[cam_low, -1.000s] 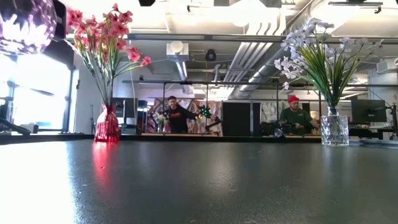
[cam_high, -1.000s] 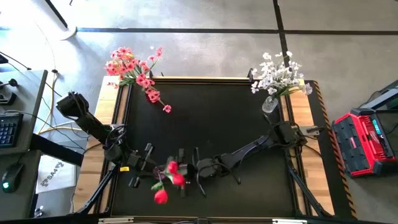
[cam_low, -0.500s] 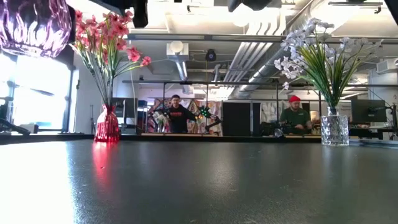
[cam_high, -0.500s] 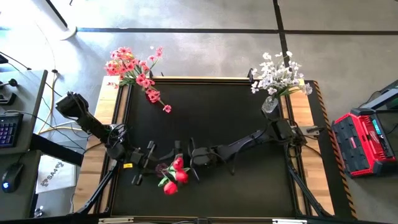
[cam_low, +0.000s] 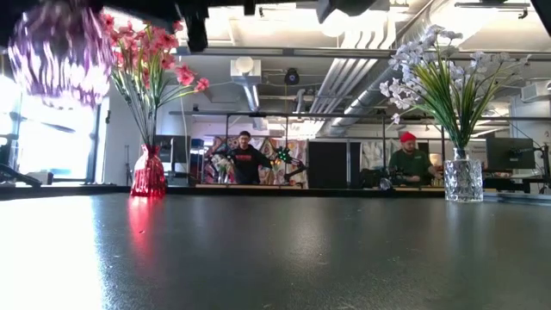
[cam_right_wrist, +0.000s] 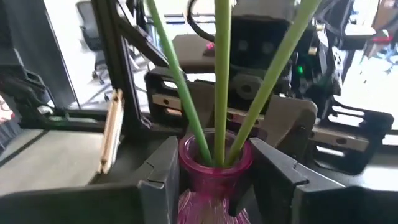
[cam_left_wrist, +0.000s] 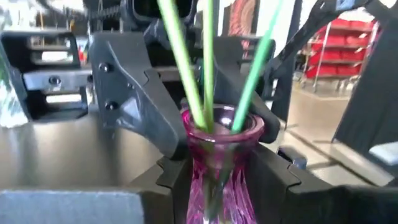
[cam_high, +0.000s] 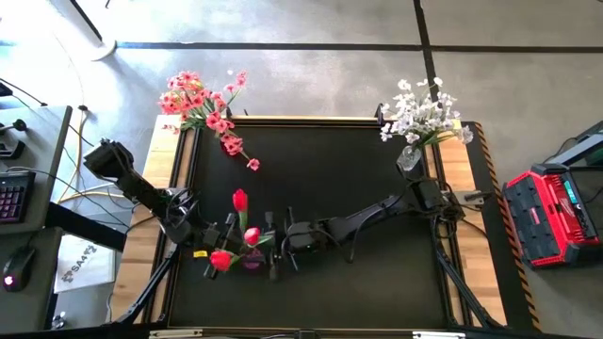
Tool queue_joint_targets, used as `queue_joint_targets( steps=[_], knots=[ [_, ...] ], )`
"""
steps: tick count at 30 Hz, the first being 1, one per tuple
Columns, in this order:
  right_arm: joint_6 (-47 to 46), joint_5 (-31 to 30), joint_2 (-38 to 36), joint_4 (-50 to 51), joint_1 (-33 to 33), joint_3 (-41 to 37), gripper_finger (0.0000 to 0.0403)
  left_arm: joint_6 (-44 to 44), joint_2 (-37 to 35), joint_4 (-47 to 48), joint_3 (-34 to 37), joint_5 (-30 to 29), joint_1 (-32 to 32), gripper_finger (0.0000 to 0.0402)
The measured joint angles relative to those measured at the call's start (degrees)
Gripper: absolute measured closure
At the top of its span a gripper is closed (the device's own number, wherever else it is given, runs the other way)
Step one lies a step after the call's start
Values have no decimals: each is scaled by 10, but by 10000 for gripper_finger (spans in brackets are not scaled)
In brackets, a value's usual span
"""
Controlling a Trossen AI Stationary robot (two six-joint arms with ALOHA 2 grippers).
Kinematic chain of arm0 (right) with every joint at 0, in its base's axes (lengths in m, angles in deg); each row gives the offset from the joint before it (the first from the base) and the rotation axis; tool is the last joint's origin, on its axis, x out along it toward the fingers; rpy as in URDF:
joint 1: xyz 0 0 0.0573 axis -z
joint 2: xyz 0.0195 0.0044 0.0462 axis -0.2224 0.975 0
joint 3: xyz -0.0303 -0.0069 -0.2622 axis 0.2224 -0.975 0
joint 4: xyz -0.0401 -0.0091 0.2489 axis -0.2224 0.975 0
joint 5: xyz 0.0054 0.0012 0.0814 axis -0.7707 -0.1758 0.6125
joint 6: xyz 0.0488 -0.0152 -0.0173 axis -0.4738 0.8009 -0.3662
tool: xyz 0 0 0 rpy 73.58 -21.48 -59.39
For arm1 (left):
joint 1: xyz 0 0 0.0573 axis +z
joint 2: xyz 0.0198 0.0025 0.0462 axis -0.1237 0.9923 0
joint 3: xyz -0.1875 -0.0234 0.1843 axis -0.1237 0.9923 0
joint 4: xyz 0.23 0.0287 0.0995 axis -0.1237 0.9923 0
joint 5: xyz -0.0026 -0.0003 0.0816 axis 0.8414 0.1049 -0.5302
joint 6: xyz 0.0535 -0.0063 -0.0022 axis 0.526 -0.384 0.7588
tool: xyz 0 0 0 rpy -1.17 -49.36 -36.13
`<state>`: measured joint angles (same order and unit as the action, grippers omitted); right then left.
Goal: Sort flowers into vase by color
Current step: Put the red flower into the violet vase
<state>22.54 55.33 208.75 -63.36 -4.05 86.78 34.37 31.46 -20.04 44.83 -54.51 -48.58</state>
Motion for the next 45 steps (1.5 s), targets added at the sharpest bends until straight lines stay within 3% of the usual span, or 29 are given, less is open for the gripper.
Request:
queue_joint_targets(
  steps=[12,21,30,39,45],
  knots=[
    [-43,-19,11,49,6,-1,277,-164,-1,153,-3,-15,2,219],
    [-74,-32,78,-43,6,-1,278,-238,0,243,-2,1,-34,215],
    [-76,-29,86,-46,7,0,278,-316,-1,284,-1,-66,-91,215],
    [-49,-21,86,93,11,87,278,-334,-1,272,-1,-96,-99,208],
    [-42,-19,86,155,11,124,275,-334,0,274,0,-78,-99,145]
  ],
)
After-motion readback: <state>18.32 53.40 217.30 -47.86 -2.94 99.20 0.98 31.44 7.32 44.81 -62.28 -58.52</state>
